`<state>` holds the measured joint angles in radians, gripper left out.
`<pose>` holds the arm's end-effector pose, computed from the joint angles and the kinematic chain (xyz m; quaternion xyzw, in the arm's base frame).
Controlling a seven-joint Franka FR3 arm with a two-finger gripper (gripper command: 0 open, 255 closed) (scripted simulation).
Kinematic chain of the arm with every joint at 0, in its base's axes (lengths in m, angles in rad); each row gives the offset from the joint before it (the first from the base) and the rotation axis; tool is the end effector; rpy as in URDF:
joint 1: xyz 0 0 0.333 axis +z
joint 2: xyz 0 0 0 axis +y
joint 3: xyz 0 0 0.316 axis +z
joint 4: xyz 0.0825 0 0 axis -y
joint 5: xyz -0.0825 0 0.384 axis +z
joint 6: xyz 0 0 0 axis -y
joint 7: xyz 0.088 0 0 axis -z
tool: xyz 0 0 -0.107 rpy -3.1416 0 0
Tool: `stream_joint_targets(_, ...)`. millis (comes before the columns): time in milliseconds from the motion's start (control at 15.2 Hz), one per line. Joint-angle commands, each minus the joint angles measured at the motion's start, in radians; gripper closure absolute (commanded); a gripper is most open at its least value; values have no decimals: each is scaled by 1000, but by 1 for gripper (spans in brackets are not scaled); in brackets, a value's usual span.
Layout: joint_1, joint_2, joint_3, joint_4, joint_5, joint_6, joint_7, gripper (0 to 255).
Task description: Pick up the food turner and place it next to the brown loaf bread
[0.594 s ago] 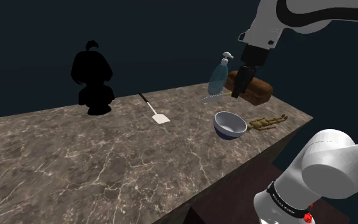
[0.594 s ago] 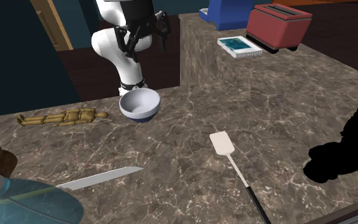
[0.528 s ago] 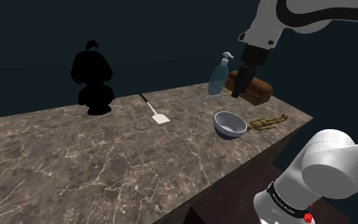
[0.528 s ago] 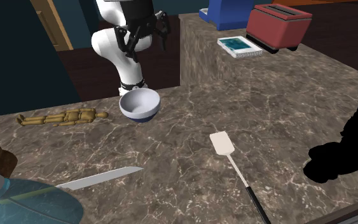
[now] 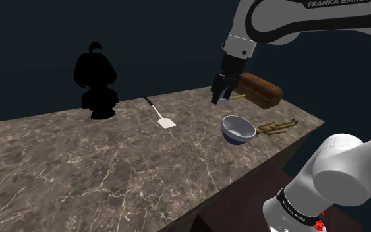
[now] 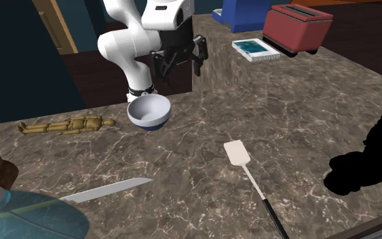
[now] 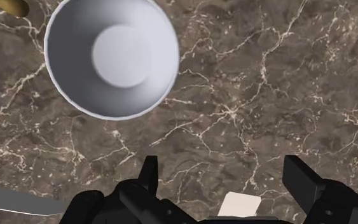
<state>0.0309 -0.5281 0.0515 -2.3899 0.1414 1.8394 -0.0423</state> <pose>0.3872 0.0451 0.5076 -0.9977 -0.0391 0.0121 0.0547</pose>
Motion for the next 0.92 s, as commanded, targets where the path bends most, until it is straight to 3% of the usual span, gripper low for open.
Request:
stream_joint_targets(0,1,67,26,25,2,55,41,0)
stream_joint_targets(396,-4,288,87,138,-27,191,164,0)
stream_joint_targets(858,0,557,126,333,-114,288,322,0)
